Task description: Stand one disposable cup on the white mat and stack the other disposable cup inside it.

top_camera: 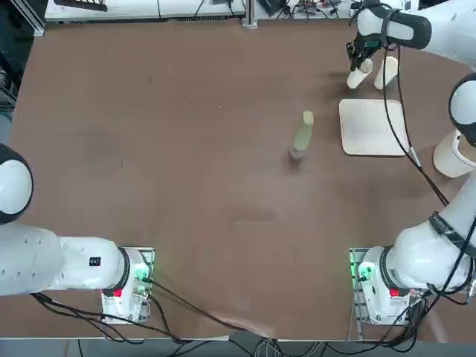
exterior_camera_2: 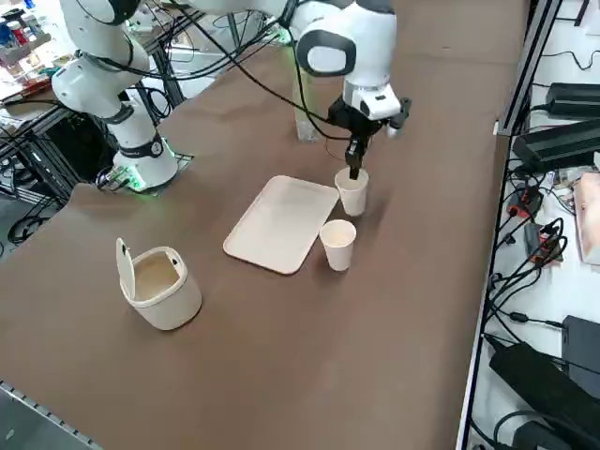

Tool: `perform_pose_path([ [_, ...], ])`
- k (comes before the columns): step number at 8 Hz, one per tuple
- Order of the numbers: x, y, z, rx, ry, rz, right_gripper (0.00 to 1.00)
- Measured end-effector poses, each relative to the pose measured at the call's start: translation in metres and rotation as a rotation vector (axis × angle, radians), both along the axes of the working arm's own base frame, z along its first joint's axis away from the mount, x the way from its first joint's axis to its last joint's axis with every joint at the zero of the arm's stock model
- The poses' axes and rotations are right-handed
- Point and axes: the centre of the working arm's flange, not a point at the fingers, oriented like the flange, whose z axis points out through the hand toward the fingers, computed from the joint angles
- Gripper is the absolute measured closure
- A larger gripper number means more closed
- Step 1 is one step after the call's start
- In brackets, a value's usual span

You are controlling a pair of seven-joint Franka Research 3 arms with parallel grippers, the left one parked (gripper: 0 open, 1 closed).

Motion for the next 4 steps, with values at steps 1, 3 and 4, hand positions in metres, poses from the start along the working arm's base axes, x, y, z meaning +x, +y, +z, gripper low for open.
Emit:
perform_pose_path([
  [1, -0.011, -0.002, 0.017, -0.03, 0.04, -0.017, 0.98],
  [3, -0.041, -0.01, 0.036, -0.072, 0.065, -0.033, 0.98],
  [4, -0.061, -0.018, 0.032, -0.083, 0.058, -0.037, 0.98],
])
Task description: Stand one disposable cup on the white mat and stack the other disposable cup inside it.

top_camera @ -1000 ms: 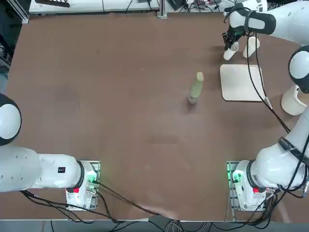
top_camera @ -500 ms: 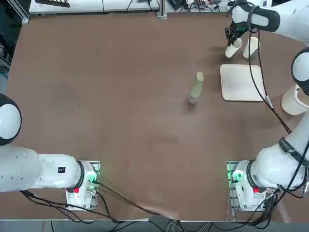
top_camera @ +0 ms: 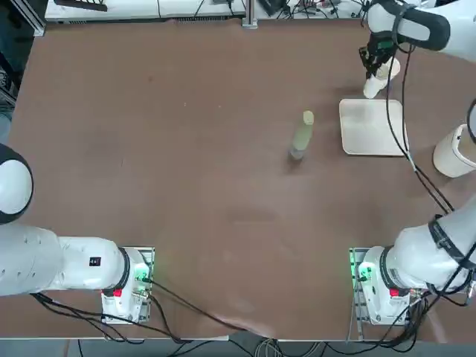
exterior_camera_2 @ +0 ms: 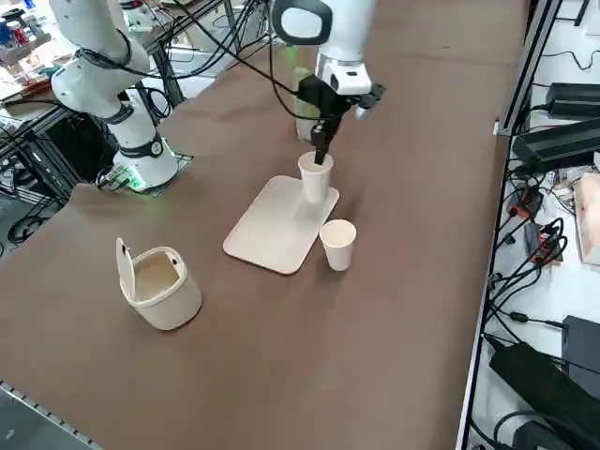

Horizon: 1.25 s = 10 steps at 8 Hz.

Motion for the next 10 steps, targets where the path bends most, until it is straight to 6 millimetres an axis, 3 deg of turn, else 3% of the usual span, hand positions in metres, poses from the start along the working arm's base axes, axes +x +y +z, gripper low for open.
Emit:
perform_pose_path([
  [3, -0.064, -0.012, -0.05, -0.004, -0.01, 0.004, 0.98],
  [4, -0.074, -0.013, -0.059, -0.005, 0.0, 0.004, 0.98],
  [7, -0.083, -0.014, -0.069, -0.004, 0.017, 0.005, 0.96],
  [9, -0.081, -0.016, -0.075, 0.005, 0.009, 0.001, 0.85],
  [10, -0.081, -0.021, -0.077, 0.007, 0.008, -0.007, 0.7],
])
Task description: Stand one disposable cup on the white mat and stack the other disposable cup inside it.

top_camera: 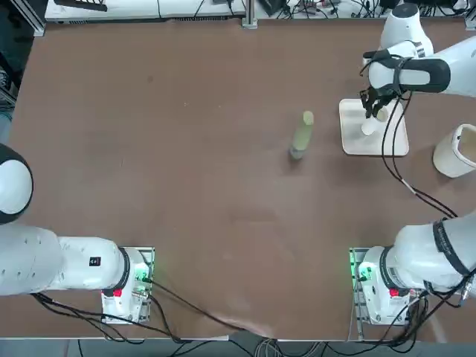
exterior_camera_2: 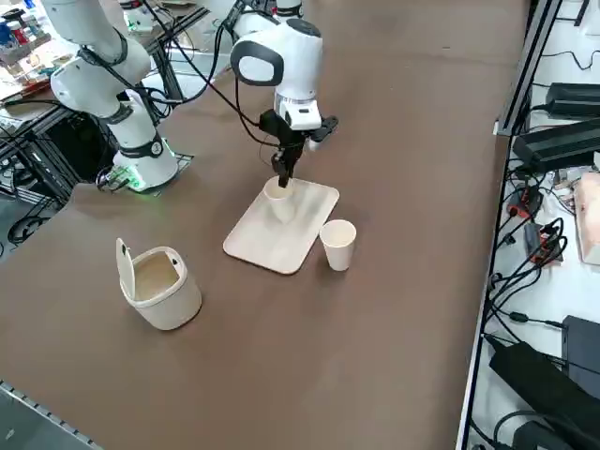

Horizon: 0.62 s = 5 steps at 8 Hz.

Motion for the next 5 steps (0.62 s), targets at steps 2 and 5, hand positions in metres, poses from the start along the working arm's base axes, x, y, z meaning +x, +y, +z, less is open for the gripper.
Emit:
perform_pose_path([
  [2, 0.002, -0.004, 0.0, 0.002, -0.007, -0.006, 0.35],
  [5, 0.025, -0.004, 0.039, -0.007, -0.068, -0.011, 0.0],
])
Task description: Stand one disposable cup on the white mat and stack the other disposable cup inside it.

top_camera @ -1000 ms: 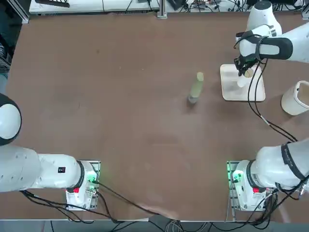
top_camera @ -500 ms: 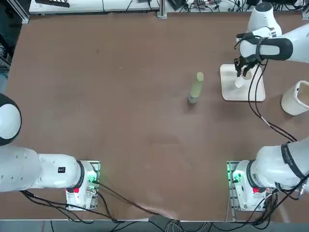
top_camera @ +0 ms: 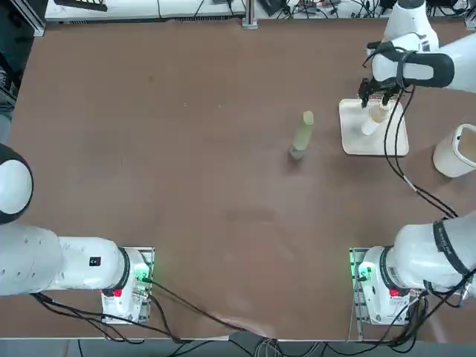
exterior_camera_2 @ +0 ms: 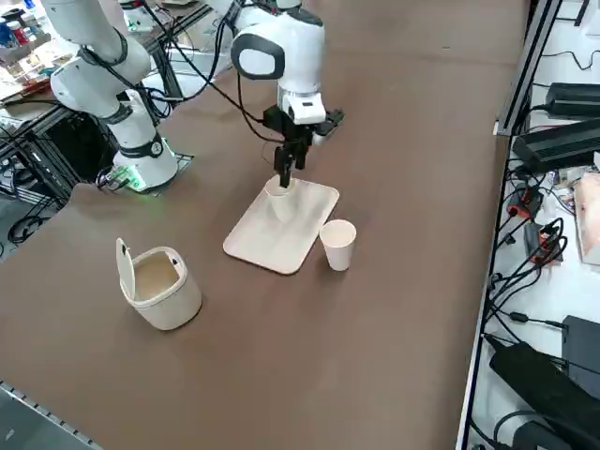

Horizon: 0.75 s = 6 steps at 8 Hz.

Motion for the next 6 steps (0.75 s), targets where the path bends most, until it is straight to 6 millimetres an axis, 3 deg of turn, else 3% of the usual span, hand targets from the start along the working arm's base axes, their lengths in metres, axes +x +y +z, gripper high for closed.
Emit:
perform_pose_path([
  [2, 0.032, -0.008, 0.049, -0.003, -0.057, 0.009, 0.0],
  [3, 0.048, -0.018, 0.061, 0.006, -0.08, 0.019, 0.0],
  [4, 0.065, -0.033, 0.061, 0.022, -0.09, 0.028, 0.0],
  [6, 0.1, -0.059, 0.036, 0.06, -0.083, 0.05, 0.01],
])
